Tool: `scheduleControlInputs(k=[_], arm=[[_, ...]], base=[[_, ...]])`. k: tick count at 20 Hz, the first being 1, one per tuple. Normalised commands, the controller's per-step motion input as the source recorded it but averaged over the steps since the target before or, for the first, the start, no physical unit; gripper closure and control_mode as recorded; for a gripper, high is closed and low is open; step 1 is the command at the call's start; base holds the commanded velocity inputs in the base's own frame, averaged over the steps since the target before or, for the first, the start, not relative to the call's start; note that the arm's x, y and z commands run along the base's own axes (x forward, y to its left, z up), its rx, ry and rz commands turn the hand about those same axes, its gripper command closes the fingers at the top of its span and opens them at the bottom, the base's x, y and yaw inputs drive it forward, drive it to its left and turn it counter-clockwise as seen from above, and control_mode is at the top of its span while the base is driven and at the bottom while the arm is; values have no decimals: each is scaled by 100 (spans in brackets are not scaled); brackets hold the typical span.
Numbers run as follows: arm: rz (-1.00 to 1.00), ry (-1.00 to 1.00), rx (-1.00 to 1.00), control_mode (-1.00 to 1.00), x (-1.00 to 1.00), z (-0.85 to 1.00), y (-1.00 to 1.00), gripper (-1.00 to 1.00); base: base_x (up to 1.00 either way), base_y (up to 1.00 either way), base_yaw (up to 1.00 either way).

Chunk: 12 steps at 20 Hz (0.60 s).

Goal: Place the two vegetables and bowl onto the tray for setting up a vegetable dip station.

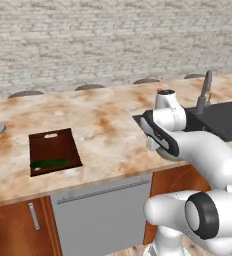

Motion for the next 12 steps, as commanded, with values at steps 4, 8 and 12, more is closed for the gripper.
scheduleControlInputs(k=[4, 8, 12], arm=[[0, 0, 0, 100, 0, 0, 0, 100], [0, 0, 0, 100, 0, 0, 0, 100], [0, 0, 0, 100, 0, 0, 0, 100]], base=[[1, 75, 0], [0, 75, 0], [3, 70, 0]])
